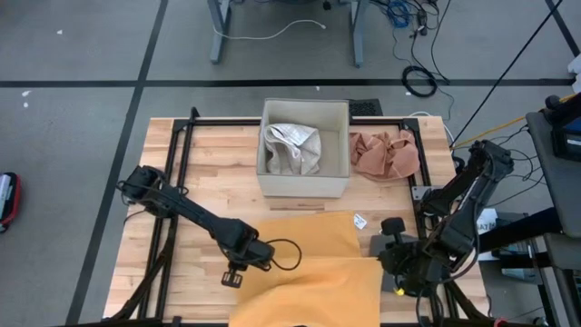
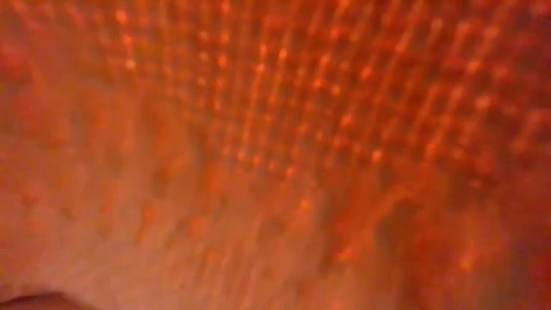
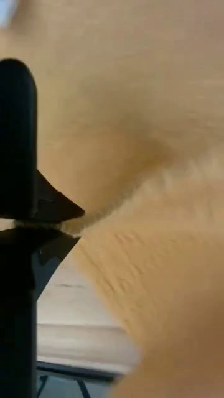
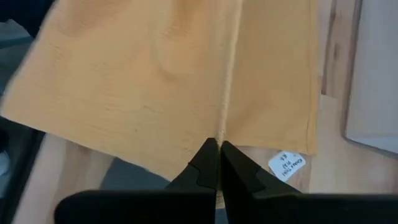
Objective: Fold towel
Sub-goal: Fold the yellow towel
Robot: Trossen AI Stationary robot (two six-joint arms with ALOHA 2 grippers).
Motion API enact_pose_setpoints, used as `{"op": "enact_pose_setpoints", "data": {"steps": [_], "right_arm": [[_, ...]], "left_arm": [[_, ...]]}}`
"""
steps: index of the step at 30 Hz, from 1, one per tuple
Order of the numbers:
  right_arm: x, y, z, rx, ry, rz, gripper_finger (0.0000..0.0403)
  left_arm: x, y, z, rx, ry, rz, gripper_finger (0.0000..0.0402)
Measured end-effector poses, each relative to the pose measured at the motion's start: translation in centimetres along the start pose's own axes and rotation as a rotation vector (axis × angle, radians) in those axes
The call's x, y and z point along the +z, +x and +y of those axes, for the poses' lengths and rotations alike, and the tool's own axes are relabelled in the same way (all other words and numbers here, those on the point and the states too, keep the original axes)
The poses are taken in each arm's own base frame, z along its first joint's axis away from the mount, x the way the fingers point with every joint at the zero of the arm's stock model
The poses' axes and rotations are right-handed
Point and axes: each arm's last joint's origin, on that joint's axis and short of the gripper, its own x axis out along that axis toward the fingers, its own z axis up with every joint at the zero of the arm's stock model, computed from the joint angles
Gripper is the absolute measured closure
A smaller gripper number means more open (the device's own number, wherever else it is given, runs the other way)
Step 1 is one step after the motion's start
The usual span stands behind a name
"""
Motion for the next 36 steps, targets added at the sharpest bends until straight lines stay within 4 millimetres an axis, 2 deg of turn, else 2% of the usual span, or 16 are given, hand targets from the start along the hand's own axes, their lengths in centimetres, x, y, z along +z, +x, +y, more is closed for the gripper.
{"op": "enact_pose_setpoints", "data": {"steps": [5, 9, 12, 17, 27, 30, 36], "right_arm": [[-0.1, 0.6, -0.8, -0.061, -0.024, 0.020, 0.0403], [-0.1, 1.2, -2.2, -0.193, -0.050, 0.027, 0.0403], [-0.1, 2.0, -3.5, -0.274, -0.055, 0.061, 0.0402], [-0.5, 4.1, -5.7, -0.348, -0.054, 0.134, 0.0402], [-2.4, 9.1, -9.0, -0.392, -0.061, 0.217, 0.0402], [-2.7, 10.0, -9.5, -0.391, -0.068, 0.201, 0.0402], [-2.9, 11.0, -10.4, -0.437, -0.070, 0.171, 0.0402]], "left_arm": [[-2.1, -2.1, -1.3, 0.082, -0.087, 0.039, 0.0399], [-4.0, -4.8, -2.0, 0.240, -0.188, 0.032, 0.0399], [-4.7, -5.8, -2.2, 0.287, -0.226, 0.011, 0.0400], [-5.2, -5.6, -1.6, 0.363, -0.266, 0.079, 0.0400], [-4.9, -2.8, 1.6, 0.365, -0.321, 0.098, 0.0401], [-5.3, -2.5, 2.3, 0.370, -0.356, 0.138, 0.0401], [-5.5, -2.3, 2.4, 0.368, -0.358, 0.156, 0.0401]]}}
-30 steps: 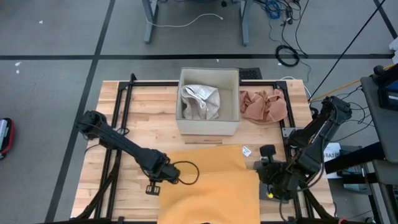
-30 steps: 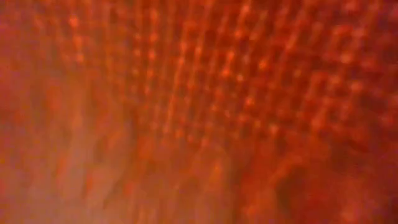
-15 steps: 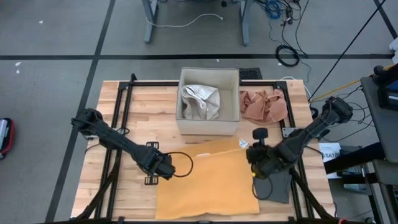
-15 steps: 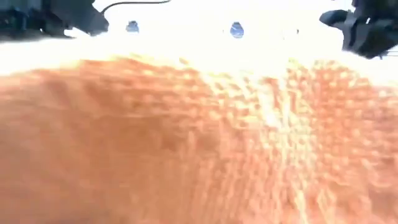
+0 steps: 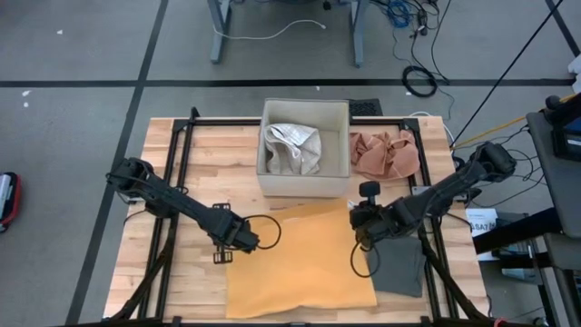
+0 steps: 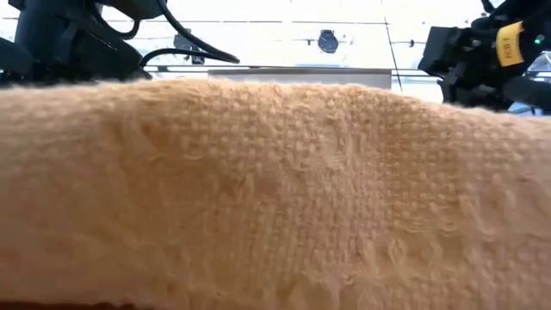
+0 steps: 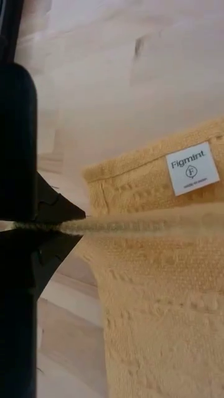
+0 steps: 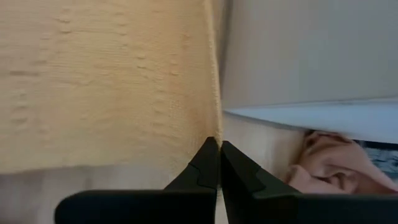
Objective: Fold towel
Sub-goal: Fold the yellow towel
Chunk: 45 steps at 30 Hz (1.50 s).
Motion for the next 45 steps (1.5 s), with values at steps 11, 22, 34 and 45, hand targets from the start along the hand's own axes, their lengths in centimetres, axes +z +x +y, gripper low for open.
{"op": "enact_pose_setpoints", "data": {"steps": [11, 22, 34, 45], "right_arm": [[0.5, 1.1, -2.0, -0.125, 0.085, -0.002, 0.0403], [1.1, 1.5, -3.2, -0.316, 0.113, -0.042, 0.0403], [0.7, 2.1, -4.0, -0.289, 0.065, 0.020, 0.0333], [0.3, 0.7, -2.0, -0.032, 0.164, 0.027, 0.0240]], "left_arm": [[0.1, 1.8, 1.0, 0.003, -0.037, 0.004, 0.0401], [0.1, 3.9, 1.0, -0.052, -0.046, -0.040, 0.0401], [0.1, 4.0, 0.9, -0.071, -0.038, -0.037, 0.0401], [-0.1, 4.4, 1.1, -0.021, -0.038, -0.048, 0.0399]]}}
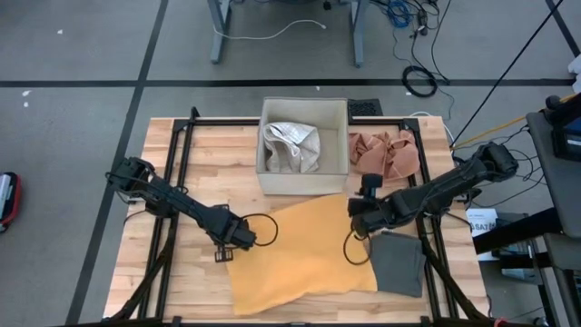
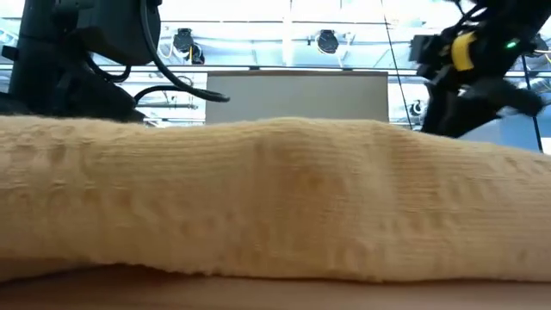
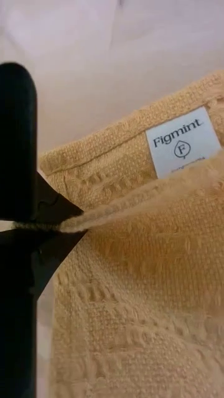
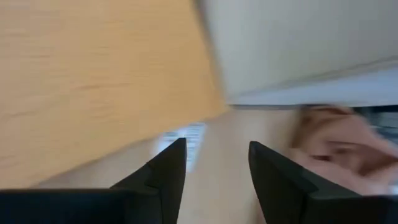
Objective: Fold towel
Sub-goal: Fold the yellow towel
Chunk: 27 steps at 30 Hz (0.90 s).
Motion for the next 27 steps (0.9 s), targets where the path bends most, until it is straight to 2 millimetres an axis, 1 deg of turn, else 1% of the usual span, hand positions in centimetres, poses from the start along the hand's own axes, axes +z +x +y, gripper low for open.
{"op": "enact_pose_setpoints", "data": {"steps": [7, 10, 15, 18, 20, 23, 25, 27], "right_arm": [[-0.9, -1.9, 2.9, 0.189, 0.046, -0.007, 0.0255], [-1.1, -2.9, 4.3, 0.306, 0.047, -0.031, 0.0260], [-0.7, -5.3, 7.2, 0.547, 0.022, -0.173, 0.0261], [-0.8, -6.8, 8.6, 0.650, 0.008, -0.265, 0.0261], [-1.0, -7.7, 9.4, 0.699, 0.007, -0.306, 0.0261], [-1.5, -8.5, 10.8, 0.750, 0.001, -0.330, 0.0261], [-1.9, -8.7, 11.8, 0.769, -0.005, -0.331, 0.0261], [-2.2, -8.4, 12.8, 0.772, -0.014, -0.317, 0.0261]], "left_arm": [[-0.1, 0.0, 0.2, 0.030, -0.002, -0.003, 0.0364], [-0.1, 0.0, 0.2, 0.035, -0.002, -0.004, 0.0352], [-0.2, 0.0, 0.4, 0.069, -0.002, 0.001, 0.0332], [-0.4, 0.0, 0.5, 0.094, -0.004, 0.013, 0.0319], [-0.5, -0.1, 0.6, 0.101, -0.004, 0.022, 0.0310], [-0.4, -0.4, 0.5, 0.117, -0.003, 0.022, 0.0301], [-0.3, -0.8, 0.5, 0.135, 0.000, 0.015, 0.0299], [-0.1, -1.2, 0.5, 0.148, 0.006, 0.004, 0.0298]]}}
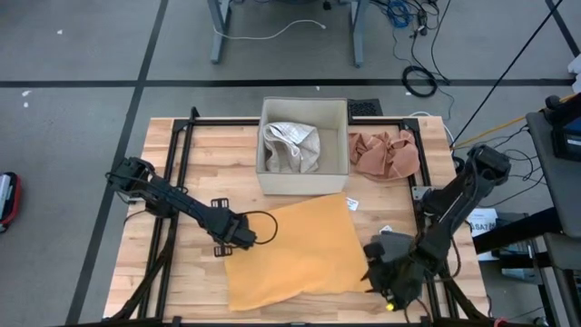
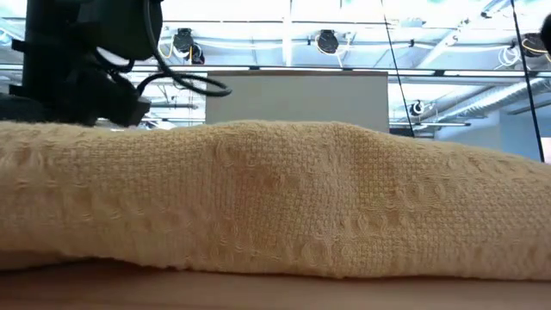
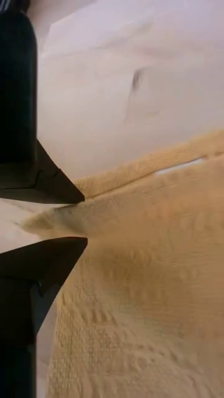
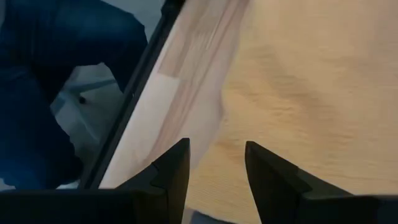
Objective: Fold towel
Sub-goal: Fold the yellow towel
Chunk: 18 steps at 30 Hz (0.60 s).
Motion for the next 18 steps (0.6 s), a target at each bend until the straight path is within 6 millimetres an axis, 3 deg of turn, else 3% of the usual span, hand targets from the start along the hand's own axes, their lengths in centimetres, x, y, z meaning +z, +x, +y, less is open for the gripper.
{"op": "enact_pose_setpoints", "data": {"steps": [8, 13, 18], "right_arm": [[-1.3, 3.6, 1.0, 0.036, 0.040, 0.071, 0.0261], [-1.1, 3.8, 2.0, 0.101, 0.038, 0.021, 0.0261], [-1.4, 3.6, 2.6, 0.115, 0.045, 0.015, 0.0261]], "left_arm": [[0.2, -1.4, 0.1, 0.024, -0.011, 0.011, 0.0298], [1.2, -2.8, -0.6, -0.044, -0.016, -0.068, 0.0298], [3.6, -4.1, -2.5, -0.270, 0.055, -0.304, 0.0298]]}}
